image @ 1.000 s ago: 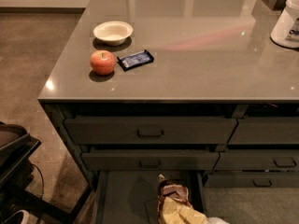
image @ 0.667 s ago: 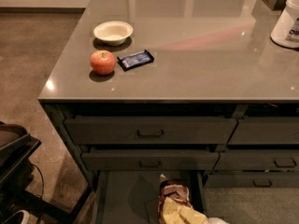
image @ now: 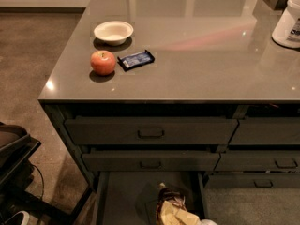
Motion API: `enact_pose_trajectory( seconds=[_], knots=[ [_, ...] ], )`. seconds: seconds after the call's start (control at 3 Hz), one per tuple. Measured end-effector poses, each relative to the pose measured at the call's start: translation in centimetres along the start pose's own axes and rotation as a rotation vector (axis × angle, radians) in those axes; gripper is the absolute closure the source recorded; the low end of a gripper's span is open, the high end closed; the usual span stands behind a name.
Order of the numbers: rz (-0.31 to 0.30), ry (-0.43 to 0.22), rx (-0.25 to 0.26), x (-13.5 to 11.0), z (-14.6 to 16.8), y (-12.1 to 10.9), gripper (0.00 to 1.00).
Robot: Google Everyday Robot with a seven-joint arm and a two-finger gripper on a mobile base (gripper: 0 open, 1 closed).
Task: Place brown chip bag into bottom drawer
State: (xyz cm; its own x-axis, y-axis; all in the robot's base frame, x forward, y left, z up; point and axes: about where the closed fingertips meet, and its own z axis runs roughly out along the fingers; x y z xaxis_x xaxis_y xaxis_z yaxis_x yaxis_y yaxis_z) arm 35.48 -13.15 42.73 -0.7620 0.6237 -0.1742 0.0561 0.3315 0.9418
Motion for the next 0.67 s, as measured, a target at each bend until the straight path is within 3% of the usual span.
enact_pose_trajectory(
  seconds=[0.67],
  knots=[
    [0.211, 0.022, -0.034, 2.2, 8.0, -11.1, 1.00]
  ],
)
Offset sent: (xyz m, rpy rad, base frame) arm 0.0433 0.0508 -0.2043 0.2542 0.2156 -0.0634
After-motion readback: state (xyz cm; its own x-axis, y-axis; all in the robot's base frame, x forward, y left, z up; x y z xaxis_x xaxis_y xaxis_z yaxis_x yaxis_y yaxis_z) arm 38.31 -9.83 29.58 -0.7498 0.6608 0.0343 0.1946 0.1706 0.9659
